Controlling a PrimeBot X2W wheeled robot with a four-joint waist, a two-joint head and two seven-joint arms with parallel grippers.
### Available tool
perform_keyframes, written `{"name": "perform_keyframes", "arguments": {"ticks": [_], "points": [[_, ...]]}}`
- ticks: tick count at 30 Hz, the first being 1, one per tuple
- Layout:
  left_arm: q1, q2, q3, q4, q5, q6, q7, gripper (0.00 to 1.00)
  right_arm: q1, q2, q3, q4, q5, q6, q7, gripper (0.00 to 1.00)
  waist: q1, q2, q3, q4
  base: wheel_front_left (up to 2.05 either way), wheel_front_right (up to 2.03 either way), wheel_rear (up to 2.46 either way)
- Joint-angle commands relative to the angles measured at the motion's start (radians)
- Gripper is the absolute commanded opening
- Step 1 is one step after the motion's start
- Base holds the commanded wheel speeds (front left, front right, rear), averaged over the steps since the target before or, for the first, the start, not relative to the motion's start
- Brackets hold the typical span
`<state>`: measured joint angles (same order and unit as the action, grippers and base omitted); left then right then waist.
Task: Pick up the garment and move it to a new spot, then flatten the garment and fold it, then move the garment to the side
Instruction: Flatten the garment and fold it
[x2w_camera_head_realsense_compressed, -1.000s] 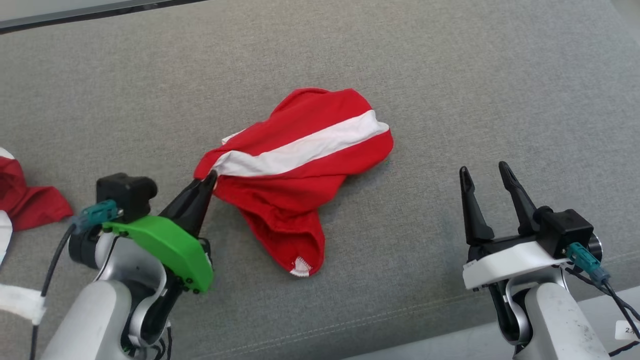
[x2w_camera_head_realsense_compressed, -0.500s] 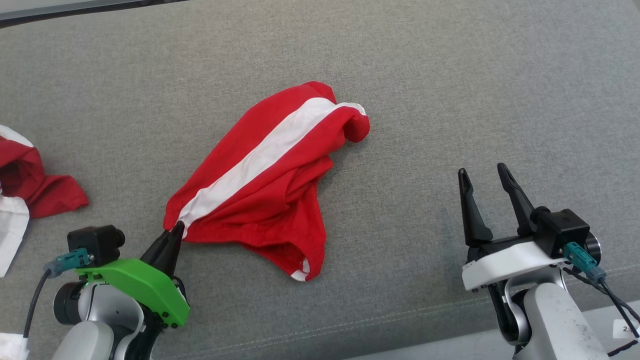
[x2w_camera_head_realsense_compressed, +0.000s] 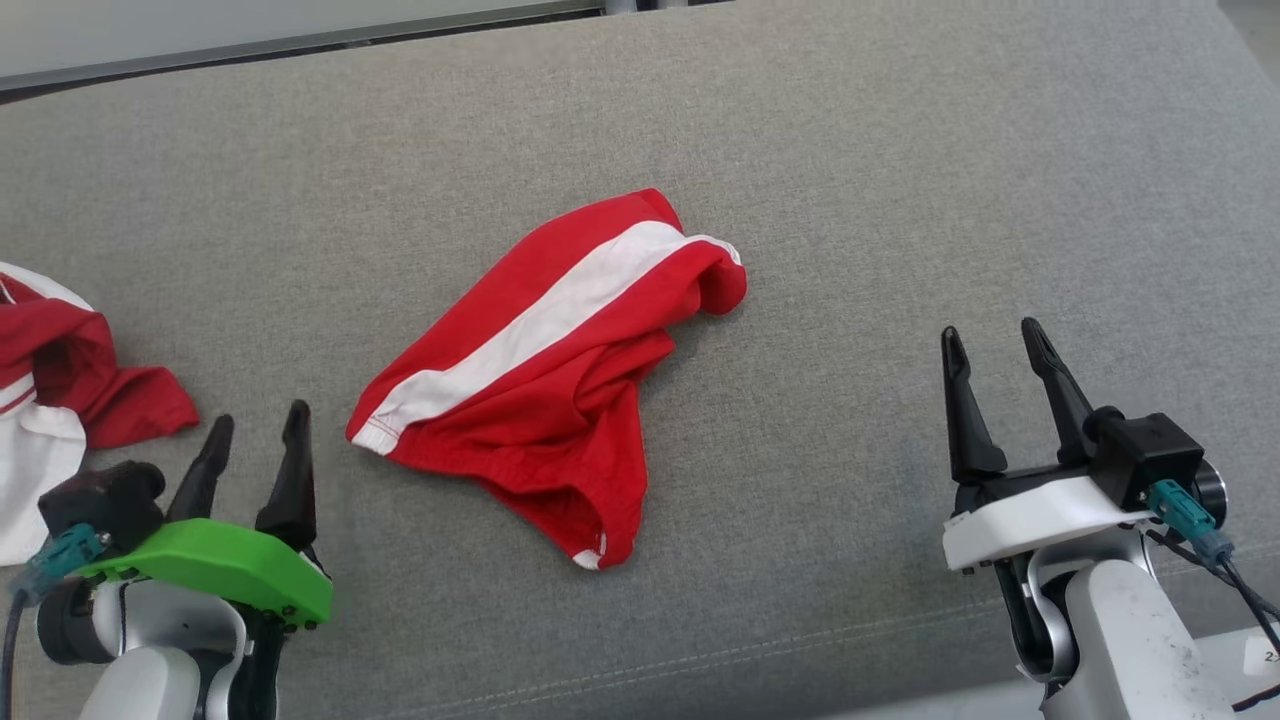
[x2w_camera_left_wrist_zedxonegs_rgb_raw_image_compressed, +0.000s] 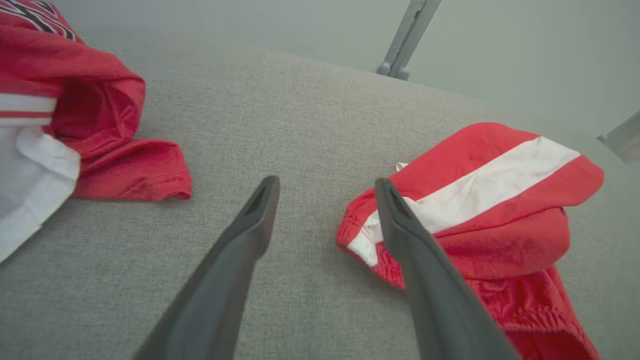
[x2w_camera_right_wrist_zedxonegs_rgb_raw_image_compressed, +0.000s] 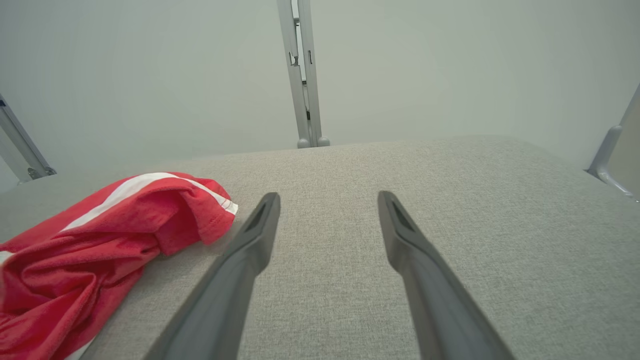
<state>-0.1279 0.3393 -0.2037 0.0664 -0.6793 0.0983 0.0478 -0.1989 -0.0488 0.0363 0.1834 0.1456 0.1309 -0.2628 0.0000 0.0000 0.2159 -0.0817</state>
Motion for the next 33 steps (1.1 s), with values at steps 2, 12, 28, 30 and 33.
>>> {"name": "perform_keyframes", "arguments": {"ticks": [2, 12, 28, 30, 33], "points": [[0.021, 0.000, 0.012, -0.021, 0.021, 0.023, -0.029, 1.00, -0.004, -0.003, -0.008, -0.005, -0.011, 0.000, -0.004, 1.00, 0.0000, 0.0000, -0.022, 0.009, 0.00, 0.00, 0.00], [0.056, 0.016, 0.022, -0.147, 0.172, 0.149, -0.155, 1.00, -0.009, -0.003, -0.006, 0.005, -0.036, 0.000, 0.001, 1.00, 0.0000, 0.0000, -0.098, 0.030, 0.00, 0.00, 0.00], [0.178, 0.032, -0.030, -0.115, 0.197, 0.135, -0.183, 1.00, 0.113, -0.003, 0.048, -0.018, -0.014, 0.000, 0.056, 1.00, 0.0000, 0.0000, -0.196, 0.046, 0.00, 0.00, 0.00], [0.181, 0.033, -0.034, -0.111, 0.195, 0.136, -0.179, 1.00, 0.121, -0.003, 0.053, -0.025, -0.014, 0.000, 0.064, 1.00, 0.0000, 0.0000, -0.201, 0.047, 0.00, 0.00, 0.00], [0.182, 0.032, -0.039, -0.109, 0.191, 0.136, -0.171, 1.00, 0.134, -0.003, 0.056, -0.040, -0.011, 0.000, 0.078, 1.00, 0.0000, 0.0000, -0.204, 0.049, 0.00, 0.00, 0.00]]}}
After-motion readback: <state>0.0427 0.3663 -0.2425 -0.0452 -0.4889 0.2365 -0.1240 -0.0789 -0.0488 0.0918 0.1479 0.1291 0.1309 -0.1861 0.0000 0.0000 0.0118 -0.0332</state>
